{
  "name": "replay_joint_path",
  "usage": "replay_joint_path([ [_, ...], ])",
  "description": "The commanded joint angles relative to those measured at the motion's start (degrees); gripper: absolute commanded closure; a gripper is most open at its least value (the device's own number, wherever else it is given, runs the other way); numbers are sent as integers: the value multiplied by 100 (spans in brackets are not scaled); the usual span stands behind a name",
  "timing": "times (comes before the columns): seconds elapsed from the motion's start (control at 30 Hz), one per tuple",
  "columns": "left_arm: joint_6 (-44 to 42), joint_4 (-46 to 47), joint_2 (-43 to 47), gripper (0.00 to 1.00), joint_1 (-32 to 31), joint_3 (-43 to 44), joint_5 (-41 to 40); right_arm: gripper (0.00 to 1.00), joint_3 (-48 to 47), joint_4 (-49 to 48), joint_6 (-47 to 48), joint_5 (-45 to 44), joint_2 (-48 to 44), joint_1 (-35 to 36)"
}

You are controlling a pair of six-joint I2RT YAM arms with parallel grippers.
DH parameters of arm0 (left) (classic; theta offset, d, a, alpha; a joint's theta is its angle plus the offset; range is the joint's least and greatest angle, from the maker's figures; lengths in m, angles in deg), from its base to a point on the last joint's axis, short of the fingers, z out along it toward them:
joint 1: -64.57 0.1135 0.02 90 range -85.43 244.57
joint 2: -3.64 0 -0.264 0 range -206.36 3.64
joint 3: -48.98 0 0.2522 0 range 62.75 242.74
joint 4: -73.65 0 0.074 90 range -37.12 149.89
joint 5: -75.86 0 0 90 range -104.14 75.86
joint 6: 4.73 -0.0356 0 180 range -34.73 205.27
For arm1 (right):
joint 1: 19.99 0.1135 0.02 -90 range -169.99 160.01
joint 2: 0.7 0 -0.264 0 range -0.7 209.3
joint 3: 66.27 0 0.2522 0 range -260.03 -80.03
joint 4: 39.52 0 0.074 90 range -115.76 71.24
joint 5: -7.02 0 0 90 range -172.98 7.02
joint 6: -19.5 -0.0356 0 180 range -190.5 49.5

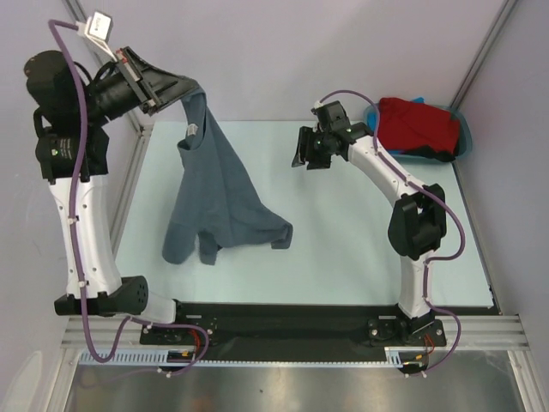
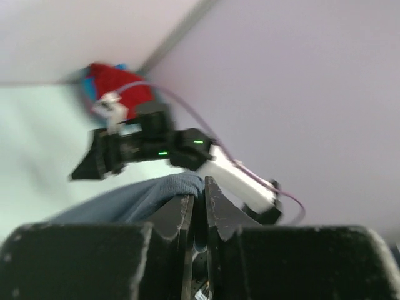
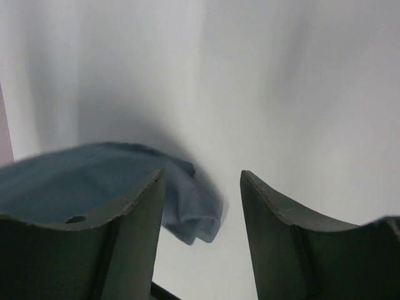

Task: Fold and stack the t-shirts
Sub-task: Flatten the tshirt out

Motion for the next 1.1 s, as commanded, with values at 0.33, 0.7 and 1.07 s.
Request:
replay_joint_path([
  [0.33,-1666,-3620,28,98,280,-199,-4951,44,-1914,1804,354,1539,1213,-36],
  [0.7,-1895,-3569,-473,100,359,-340,-5561,43,-1749,2489,645,2101,1539,-53],
  [1.07,-1772,-3006,-781,100,359,-586,-4788,44,-1178,2991,1057,2918,2013,-36],
])
